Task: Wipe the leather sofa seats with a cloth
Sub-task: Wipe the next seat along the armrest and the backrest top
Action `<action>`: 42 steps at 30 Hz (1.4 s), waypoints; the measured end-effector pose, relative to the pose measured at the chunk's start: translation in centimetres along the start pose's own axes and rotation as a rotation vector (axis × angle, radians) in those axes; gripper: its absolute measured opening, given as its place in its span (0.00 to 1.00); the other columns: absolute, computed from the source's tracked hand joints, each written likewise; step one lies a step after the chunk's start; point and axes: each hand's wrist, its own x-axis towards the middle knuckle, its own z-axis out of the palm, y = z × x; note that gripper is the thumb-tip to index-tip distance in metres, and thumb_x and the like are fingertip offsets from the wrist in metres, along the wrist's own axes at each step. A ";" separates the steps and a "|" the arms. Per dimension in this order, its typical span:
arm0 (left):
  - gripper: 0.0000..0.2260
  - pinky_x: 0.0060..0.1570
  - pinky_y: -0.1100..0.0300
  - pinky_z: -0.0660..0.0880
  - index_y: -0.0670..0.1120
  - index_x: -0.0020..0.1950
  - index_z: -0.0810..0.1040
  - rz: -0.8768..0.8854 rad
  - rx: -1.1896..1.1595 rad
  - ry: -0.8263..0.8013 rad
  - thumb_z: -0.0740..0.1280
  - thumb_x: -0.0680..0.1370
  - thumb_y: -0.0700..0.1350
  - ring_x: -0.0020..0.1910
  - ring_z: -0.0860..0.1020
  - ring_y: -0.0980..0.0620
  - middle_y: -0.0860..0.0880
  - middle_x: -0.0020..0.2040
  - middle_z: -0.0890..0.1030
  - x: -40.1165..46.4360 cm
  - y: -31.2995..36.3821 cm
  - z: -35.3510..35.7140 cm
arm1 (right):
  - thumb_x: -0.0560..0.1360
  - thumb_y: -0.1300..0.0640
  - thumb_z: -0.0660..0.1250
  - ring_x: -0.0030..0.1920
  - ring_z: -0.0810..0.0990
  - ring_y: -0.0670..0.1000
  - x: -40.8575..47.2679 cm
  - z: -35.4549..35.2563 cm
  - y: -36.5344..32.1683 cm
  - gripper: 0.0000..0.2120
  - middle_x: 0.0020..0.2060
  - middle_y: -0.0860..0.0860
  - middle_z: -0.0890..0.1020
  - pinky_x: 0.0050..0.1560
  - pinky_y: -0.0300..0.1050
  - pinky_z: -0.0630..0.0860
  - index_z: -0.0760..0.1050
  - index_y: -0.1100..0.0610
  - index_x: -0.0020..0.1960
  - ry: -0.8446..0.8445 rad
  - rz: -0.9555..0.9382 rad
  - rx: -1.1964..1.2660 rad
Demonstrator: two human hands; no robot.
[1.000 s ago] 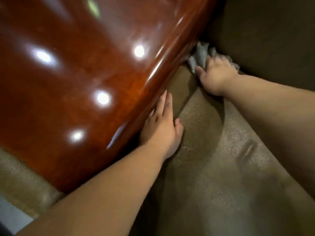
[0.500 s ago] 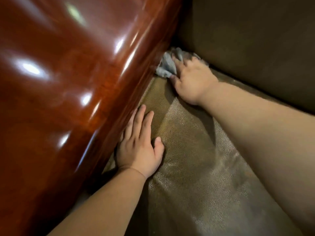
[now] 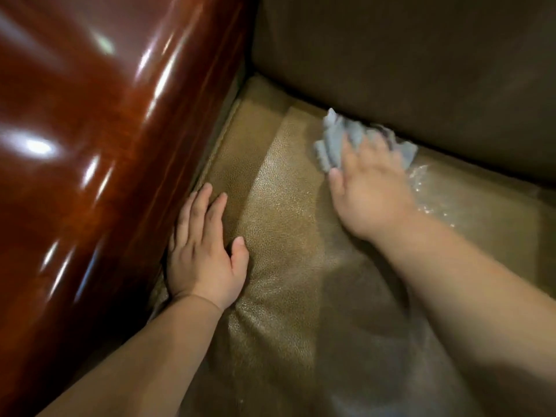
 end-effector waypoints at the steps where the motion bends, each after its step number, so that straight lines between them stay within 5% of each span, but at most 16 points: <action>1: 0.32 0.80 0.51 0.55 0.43 0.79 0.68 0.006 -0.008 0.003 0.61 0.76 0.52 0.82 0.60 0.45 0.46 0.83 0.62 0.0 0.0 -0.1 | 0.81 0.46 0.53 0.79 0.61 0.65 -2.7 0.6 -2.0 0.33 0.79 0.63 0.64 0.79 0.64 0.55 0.62 0.62 0.81 0.011 -0.101 0.006; 6: 0.31 0.82 0.51 0.55 0.43 0.79 0.68 0.010 -0.025 -0.002 0.59 0.77 0.51 0.82 0.60 0.44 0.45 0.83 0.63 0.3 0.0 -0.2 | 0.82 0.46 0.56 0.79 0.65 0.58 -11.6 1.5 -3.1 0.29 0.82 0.53 0.61 0.81 0.60 0.56 0.65 0.53 0.81 -0.082 -0.629 0.065; 11: 0.30 0.81 0.47 0.57 0.41 0.79 0.68 0.031 -0.049 0.016 0.62 0.77 0.49 0.81 0.62 0.41 0.43 0.82 0.64 0.3 0.1 -0.4 | 0.80 0.42 0.46 0.76 0.66 0.65 -1.9 0.0 7.4 0.35 0.76 0.65 0.69 0.77 0.65 0.62 0.66 0.63 0.78 -0.006 -0.164 -0.046; 15: 0.29 0.82 0.51 0.55 0.42 0.79 0.68 -0.001 -0.072 -0.015 0.61 0.78 0.49 0.81 0.62 0.42 0.44 0.82 0.64 0.3 0.4 -0.9 | 0.80 0.44 0.44 0.81 0.58 0.63 -4.6 0.6 4.1 0.36 0.81 0.63 0.61 0.80 0.64 0.55 0.58 0.63 0.82 -0.023 0.049 0.035; 19: 0.30 0.81 0.48 0.57 0.44 0.81 0.67 -0.071 -0.035 -0.146 0.59 0.79 0.52 0.82 0.59 0.45 0.46 0.84 0.62 0.4 1.2 -2.7 | 0.81 0.47 0.52 0.82 0.59 0.61 -16.2 1.8 -0.2 0.32 0.82 0.59 0.59 0.80 0.65 0.57 0.60 0.60 0.82 -0.024 -0.329 0.052; 22: 0.30 0.81 0.43 0.56 0.46 0.82 0.65 -0.216 -0.035 -0.210 0.60 0.80 0.52 0.84 0.56 0.45 0.45 0.85 0.59 1.1 4.5 -3.7 | 0.83 0.43 0.52 0.83 0.55 0.57 -16.1 1.1 3.7 0.31 0.84 0.53 0.55 0.82 0.61 0.51 0.57 0.52 0.84 -0.157 -0.572 0.000; 25: 0.31 0.83 0.44 0.52 0.51 0.84 0.62 -0.051 -0.113 -0.242 0.58 0.80 0.56 0.84 0.53 0.46 0.47 0.86 0.56 1.9 10.9 -2.8 | 0.79 0.37 0.45 0.81 0.59 0.64 -8.2 0.5 10.3 0.39 0.81 0.60 0.61 0.78 0.67 0.58 0.58 0.58 0.83 -0.088 -0.170 -0.046; 28: 0.32 0.83 0.45 0.42 0.58 0.86 0.52 0.163 0.102 -0.287 0.51 0.82 0.62 0.85 0.45 0.47 0.51 0.87 0.48 0.8 15.0 0.0 | 0.78 0.37 0.38 0.77 0.62 0.63 -4.6 -0.2 13.6 0.41 0.78 0.62 0.65 0.78 0.65 0.57 0.56 0.59 0.82 -0.136 0.229 0.043; 32: 0.33 0.83 0.44 0.46 0.57 0.86 0.55 0.145 0.162 -0.206 0.52 0.80 0.62 0.85 0.49 0.46 0.52 0.87 0.53 0.3 14.0 1.4 | 0.82 0.44 0.46 0.83 0.50 0.61 -12.8 1.6 7.4 0.35 0.83 0.59 0.54 0.81 0.63 0.48 0.52 0.59 0.84 0.000 0.158 0.118; 35: 0.33 0.83 0.43 0.47 0.56 0.86 0.56 0.159 0.173 -0.232 0.52 0.80 0.61 0.85 0.50 0.45 0.51 0.86 0.53 0.5 14.2 1.2 | 0.81 0.45 0.52 0.83 0.51 0.59 -21.0 2.7 3.8 0.33 0.83 0.56 0.57 0.82 0.61 0.49 0.59 0.58 0.83 -0.022 -0.021 0.109; 38: 0.33 0.83 0.43 0.48 0.56 0.86 0.56 0.161 0.205 -0.221 0.53 0.80 0.61 0.85 0.50 0.45 0.51 0.86 0.53 0.4 14.4 1.3 | 0.81 0.44 0.53 0.83 0.54 0.58 -18.7 2.4 7.2 0.31 0.83 0.54 0.57 0.81 0.61 0.53 0.62 0.52 0.82 -0.079 -0.183 0.121; 42: 0.32 0.83 0.43 0.48 0.55 0.84 0.60 0.156 0.174 -0.168 0.55 0.79 0.59 0.85 0.52 0.45 0.50 0.86 0.57 0.1 14.1 2.0 | 0.82 0.40 0.45 0.81 0.54 0.65 -8.3 0.8 15.2 0.33 0.81 0.63 0.55 0.80 0.65 0.52 0.57 0.53 0.84 -0.059 0.230 0.146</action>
